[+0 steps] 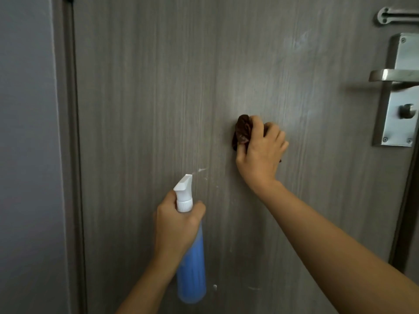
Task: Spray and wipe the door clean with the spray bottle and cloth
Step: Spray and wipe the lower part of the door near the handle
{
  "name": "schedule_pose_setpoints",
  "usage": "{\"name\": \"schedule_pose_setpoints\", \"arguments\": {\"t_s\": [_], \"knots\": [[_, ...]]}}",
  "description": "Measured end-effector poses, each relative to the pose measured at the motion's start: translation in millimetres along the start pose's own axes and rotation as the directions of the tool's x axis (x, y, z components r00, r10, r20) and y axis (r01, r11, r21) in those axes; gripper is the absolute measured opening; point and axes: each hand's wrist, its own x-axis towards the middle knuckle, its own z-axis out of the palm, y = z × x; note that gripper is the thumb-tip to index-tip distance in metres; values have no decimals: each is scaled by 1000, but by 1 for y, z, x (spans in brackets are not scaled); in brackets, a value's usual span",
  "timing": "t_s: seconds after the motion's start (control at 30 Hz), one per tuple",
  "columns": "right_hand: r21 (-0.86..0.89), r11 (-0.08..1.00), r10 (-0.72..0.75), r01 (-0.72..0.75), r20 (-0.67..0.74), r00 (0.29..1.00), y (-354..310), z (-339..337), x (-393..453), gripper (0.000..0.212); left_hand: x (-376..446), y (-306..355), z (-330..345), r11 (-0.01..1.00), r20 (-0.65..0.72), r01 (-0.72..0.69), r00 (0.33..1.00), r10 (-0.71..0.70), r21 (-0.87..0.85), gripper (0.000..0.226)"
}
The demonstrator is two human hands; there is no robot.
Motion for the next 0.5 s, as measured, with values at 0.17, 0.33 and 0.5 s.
{"name": "schedule_pose_setpoints", "arguments": {"t_s": [0.17, 0.33, 0.5], "knots": [[27, 1000, 15, -14, -22, 1000, -3, 1, 1, 49, 8, 7, 4, 1000, 31, -23, 999, 23, -15, 21], [18, 1000, 18, -17, -40, 999, -3, 3, 1, 49, 11, 7, 2, 998, 53, -62, 997, 62, -1, 20], [-2, 1000, 11, -11, -40, 999, -8, 4, 0, 48, 12, -1, -7, 997, 30, -70, 997, 71, -25, 26]]}}
